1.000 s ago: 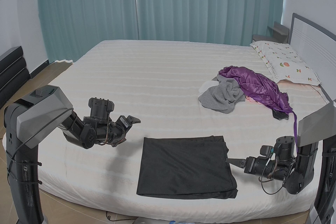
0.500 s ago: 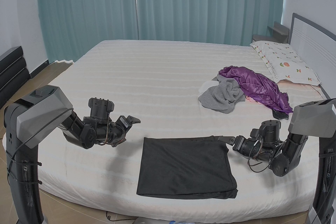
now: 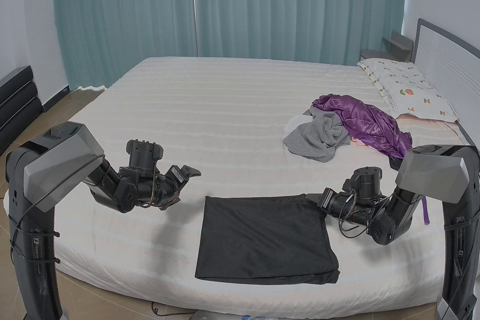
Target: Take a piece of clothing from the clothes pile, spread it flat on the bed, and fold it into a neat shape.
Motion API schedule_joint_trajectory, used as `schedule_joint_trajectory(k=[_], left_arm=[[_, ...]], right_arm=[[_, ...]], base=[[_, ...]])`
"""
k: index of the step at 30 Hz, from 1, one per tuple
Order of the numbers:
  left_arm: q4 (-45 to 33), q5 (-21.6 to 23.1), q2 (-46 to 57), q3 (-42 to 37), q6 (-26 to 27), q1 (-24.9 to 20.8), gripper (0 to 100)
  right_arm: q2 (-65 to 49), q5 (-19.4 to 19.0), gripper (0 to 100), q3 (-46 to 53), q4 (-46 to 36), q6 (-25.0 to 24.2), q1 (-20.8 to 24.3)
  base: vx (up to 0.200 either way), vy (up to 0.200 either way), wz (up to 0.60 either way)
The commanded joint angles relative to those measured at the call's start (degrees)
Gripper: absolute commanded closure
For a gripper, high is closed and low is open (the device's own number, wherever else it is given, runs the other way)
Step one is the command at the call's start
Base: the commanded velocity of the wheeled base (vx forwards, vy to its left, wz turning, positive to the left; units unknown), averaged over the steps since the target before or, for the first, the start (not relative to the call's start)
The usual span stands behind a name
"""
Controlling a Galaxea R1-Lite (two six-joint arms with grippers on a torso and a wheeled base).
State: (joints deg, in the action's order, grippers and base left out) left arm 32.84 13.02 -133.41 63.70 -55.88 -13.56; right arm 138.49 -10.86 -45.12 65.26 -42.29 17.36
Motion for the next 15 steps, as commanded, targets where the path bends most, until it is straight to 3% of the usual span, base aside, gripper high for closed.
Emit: schedule_joint_trajectory(k=[1,5,15], left_arm=[[0.0,0.0,0.0,0.0,0.0,0.0,0],[0.0,-0.1,0.0,0.0,0.0,-0.1,0],[0.0,-0.1,-0.1,-0.1,0.2,-0.1,0]], right_arm=[[0.6,1.0,100,0.0,0.0,0.0,0.0],[0.6,3.2,100,0.0,0.8,0.4,-0.6],[0.5,3.7,100,-0.8,0.7,0.4,-2.0]], base=[[0.0,0.0,0.0],[0.0,0.0,0.0],[0.0,0.0,0.0]])
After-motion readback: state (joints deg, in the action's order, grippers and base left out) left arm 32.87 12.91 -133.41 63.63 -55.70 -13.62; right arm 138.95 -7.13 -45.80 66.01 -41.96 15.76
